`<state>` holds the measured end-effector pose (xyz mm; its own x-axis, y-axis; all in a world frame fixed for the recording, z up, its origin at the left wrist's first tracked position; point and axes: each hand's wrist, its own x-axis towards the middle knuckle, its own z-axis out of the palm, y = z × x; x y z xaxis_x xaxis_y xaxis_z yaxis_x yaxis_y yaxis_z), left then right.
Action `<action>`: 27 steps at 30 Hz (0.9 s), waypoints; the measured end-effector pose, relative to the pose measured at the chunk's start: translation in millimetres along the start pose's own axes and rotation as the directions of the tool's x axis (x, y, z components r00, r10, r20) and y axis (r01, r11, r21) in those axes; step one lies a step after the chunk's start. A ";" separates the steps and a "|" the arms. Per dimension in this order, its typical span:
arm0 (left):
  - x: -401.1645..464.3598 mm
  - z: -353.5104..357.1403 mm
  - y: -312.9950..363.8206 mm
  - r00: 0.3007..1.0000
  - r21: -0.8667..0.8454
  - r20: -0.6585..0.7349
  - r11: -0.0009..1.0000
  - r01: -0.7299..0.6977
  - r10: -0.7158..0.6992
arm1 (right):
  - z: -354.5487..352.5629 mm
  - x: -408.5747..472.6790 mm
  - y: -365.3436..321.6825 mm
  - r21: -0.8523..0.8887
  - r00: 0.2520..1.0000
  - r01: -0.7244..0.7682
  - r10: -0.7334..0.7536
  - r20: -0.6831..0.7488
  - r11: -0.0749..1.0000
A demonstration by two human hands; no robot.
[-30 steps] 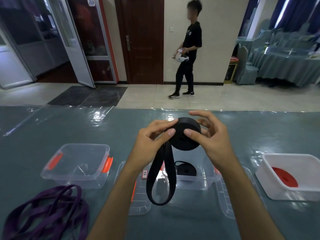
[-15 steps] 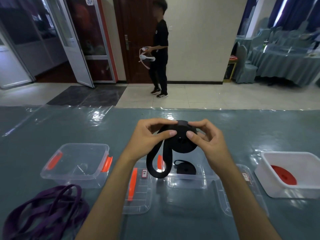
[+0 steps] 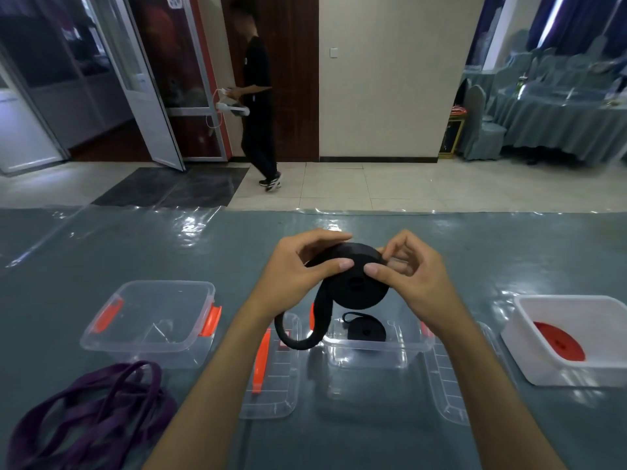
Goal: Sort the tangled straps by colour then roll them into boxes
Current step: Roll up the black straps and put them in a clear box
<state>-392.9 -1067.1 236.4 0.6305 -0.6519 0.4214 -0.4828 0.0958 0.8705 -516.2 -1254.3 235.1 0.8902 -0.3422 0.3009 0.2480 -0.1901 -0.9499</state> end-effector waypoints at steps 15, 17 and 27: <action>3.9 6.2 -1.7 0.982 0.261 0.182 0.965 -0.005 -0.044 | -10.5 -2.2 -0.3 -0.046 0.985 -0.048 0.055 0.162 0.998; 2.1 9.0 -5.7 0.983 0.186 0.170 0.982 0.042 -0.074 | -10.4 -1.9 -0.8 -0.038 0.988 -0.004 0.010 0.152 0.999; 0.5 -1.5 -14.2 0.984 -0.055 0.091 0.986 0.157 -0.152 | -3.8 -12.4 13.5 0.101 0.999 -0.037 0.034 0.031 0.994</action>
<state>-384.9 -1067.7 224.6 0.6383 -0.7249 0.2591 -0.3435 0.0330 0.9386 -525.4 -1256.1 218.9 0.9096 -0.3196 0.2655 0.2520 -0.0837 -0.9641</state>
